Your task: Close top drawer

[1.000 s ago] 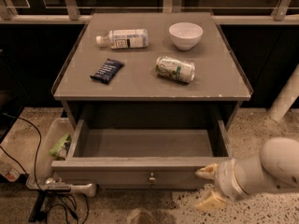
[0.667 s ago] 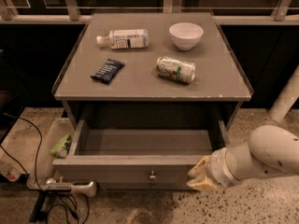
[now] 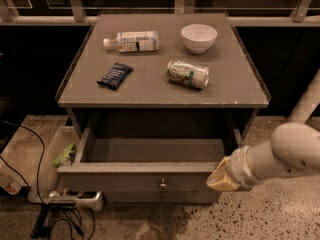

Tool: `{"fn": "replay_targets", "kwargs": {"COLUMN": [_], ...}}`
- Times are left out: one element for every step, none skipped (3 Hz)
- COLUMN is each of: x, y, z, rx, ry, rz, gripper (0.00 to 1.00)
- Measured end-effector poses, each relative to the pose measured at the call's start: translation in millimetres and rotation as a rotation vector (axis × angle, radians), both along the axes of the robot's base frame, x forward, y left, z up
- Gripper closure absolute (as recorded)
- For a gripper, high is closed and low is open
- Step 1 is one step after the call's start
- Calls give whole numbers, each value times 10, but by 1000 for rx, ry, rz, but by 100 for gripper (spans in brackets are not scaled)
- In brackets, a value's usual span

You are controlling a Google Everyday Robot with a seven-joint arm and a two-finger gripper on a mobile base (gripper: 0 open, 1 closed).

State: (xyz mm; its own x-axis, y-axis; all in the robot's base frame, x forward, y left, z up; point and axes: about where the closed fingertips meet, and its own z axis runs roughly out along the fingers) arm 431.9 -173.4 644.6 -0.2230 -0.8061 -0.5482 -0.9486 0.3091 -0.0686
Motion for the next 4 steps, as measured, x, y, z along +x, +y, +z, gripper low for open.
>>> {"fn": "replay_targets", "kwargs": {"x": [30, 30, 30, 31], "y": [-25, -25, -25, -25], "z": [14, 14, 14, 14], "rx": [-5, -5, -5, -5], "ry": [-5, -5, -5, -5], "rz": [-8, -8, -8, -8], "gripper": [100, 82, 58, 34]}}
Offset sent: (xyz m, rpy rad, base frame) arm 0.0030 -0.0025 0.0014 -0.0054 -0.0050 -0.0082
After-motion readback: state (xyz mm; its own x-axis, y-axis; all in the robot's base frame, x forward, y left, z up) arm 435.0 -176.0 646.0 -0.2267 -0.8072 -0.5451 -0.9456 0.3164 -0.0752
